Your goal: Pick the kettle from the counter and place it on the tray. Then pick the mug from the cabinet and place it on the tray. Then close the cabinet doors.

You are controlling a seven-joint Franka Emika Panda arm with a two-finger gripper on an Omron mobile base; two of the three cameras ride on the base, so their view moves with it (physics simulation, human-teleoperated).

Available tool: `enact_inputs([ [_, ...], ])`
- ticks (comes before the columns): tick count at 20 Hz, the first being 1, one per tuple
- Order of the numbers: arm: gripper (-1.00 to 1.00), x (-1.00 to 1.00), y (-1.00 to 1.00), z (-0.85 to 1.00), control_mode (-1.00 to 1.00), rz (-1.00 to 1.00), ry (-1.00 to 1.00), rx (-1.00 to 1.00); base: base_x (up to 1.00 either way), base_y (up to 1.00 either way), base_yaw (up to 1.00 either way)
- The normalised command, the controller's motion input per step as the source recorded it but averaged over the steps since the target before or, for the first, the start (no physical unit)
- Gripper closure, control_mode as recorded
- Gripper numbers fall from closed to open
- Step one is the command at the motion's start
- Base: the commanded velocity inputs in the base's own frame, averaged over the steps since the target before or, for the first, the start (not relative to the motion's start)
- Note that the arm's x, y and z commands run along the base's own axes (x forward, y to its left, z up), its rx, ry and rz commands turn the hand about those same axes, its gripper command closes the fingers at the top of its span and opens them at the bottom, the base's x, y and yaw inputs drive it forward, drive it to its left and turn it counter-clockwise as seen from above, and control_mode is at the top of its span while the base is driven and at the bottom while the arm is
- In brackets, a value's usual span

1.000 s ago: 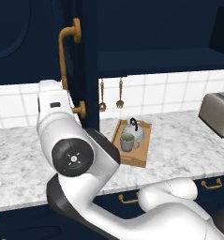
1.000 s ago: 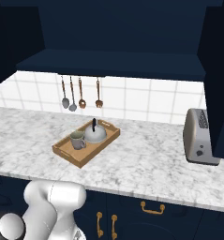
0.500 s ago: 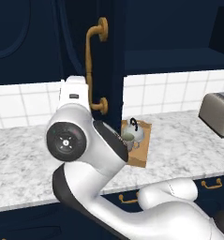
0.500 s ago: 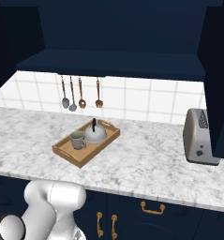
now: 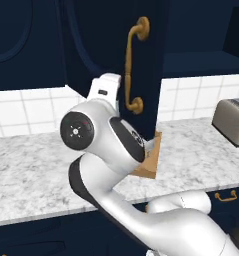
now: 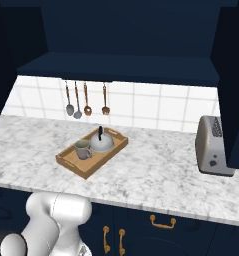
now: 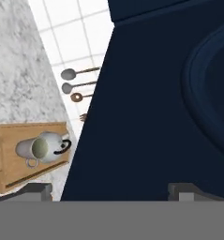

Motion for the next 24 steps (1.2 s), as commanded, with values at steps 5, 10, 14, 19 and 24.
enact_inputs([
  [5, -1.0, 0.42, -0.75, 0.0, -1.0, -0.21, 0.0, 0.0, 0.0, 0.0, 0.0],
  [10, -1.0, 0.58, -0.71, 0.0, -1.0, -0.18, 0.0, 0.0, 0.0, 0.0, 0.0],
  [14, -1.0, 0.63, -0.67, 0.0, -1.0, -0.13, 0.0, 0.0, 0.0, 0.0, 0.0],
  [19, -1.0, 0.69, -0.67, 0.0, -1.0, -0.1, 0.01, 0.0, 0.0, 0.0, 0.0],
  [24, -1.0, 0.74, -0.63, -0.01, -1.0, 0.0, 0.05, 0.04, 0.0, 0.0, 0.0],
])
